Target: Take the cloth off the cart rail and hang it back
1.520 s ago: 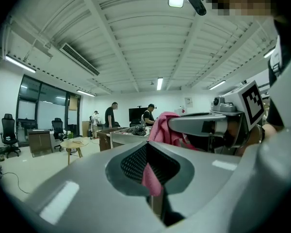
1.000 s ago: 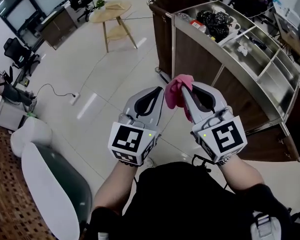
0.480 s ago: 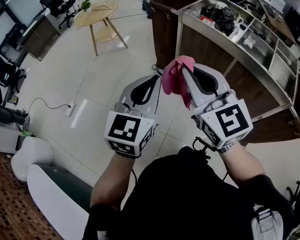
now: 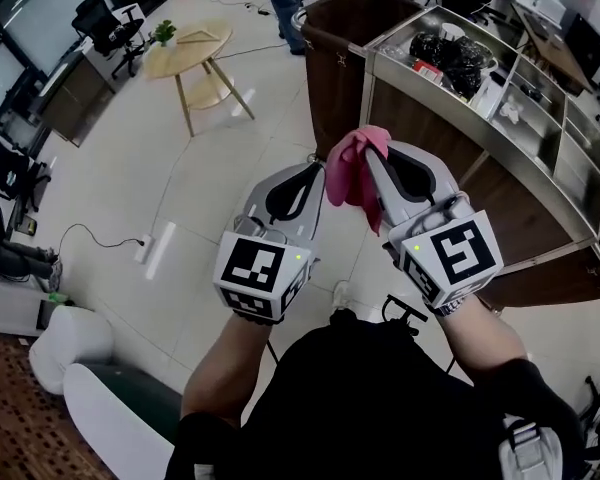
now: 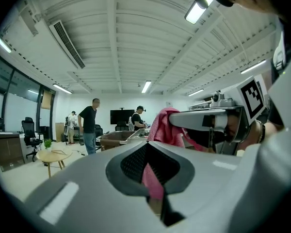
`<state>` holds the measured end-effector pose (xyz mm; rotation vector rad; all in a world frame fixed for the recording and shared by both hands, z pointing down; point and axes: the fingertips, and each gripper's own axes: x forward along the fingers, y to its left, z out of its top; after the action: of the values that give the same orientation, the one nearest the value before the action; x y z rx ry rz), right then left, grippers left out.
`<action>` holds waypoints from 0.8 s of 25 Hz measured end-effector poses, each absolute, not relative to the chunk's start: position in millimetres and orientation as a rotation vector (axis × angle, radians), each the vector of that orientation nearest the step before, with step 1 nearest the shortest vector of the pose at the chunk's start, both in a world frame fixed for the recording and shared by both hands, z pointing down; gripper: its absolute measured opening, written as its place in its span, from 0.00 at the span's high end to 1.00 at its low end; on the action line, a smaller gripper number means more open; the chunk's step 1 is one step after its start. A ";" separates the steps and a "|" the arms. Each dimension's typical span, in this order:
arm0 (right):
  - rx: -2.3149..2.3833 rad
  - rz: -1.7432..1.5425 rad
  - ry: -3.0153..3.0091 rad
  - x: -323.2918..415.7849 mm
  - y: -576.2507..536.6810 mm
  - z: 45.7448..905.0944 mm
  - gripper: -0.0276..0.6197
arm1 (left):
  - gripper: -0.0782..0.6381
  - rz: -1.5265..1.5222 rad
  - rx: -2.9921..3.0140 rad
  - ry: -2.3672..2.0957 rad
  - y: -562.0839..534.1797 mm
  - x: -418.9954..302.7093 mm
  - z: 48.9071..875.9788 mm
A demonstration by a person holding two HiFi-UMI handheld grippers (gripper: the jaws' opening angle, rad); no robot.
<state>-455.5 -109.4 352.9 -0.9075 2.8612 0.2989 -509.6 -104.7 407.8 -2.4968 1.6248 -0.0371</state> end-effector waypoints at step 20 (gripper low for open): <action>-0.916 0.255 2.862 -471.0 -321.8 278.1 0.93 | 0.89 -0.080 -2.562 1.610 -326.8 -520.3 343.1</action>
<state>-471.0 -321.8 278.1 -0.9163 2.8616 0.2546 -520.3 -326.8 343.1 -2.5624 1.6104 -0.0804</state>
